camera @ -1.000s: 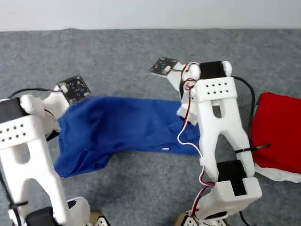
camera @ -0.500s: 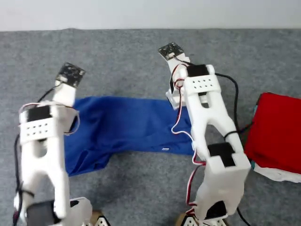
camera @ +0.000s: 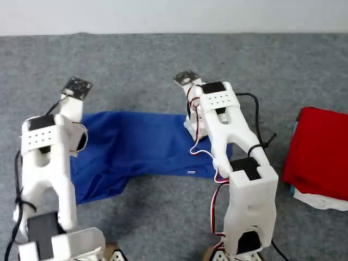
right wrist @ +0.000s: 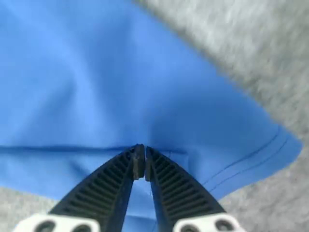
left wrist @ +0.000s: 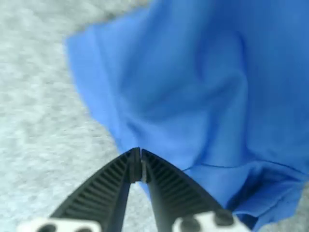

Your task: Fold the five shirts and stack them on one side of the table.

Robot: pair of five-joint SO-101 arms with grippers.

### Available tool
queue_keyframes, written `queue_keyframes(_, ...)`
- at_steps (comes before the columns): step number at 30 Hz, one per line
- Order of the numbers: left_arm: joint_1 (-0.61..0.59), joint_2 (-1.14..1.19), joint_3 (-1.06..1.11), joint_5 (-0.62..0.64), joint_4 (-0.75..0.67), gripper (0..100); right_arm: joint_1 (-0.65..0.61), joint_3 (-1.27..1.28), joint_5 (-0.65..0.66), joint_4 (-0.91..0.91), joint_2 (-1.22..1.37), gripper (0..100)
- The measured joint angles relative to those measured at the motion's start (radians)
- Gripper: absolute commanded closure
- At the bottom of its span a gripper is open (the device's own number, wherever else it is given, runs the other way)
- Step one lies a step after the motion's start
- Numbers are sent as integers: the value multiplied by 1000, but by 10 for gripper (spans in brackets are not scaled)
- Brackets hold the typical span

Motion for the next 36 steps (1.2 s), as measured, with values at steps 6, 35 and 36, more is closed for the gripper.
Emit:
queue_keyframes(6,2,-169,104,0,6,995,-5,0,0,186,44,988)
queue_keyframes(35,2,-529,345,0,6,995,124,55,51,-321,41,987)
queue_keyframes(36,2,-529,345,0,6,995,137,55,49,-344,60,987)
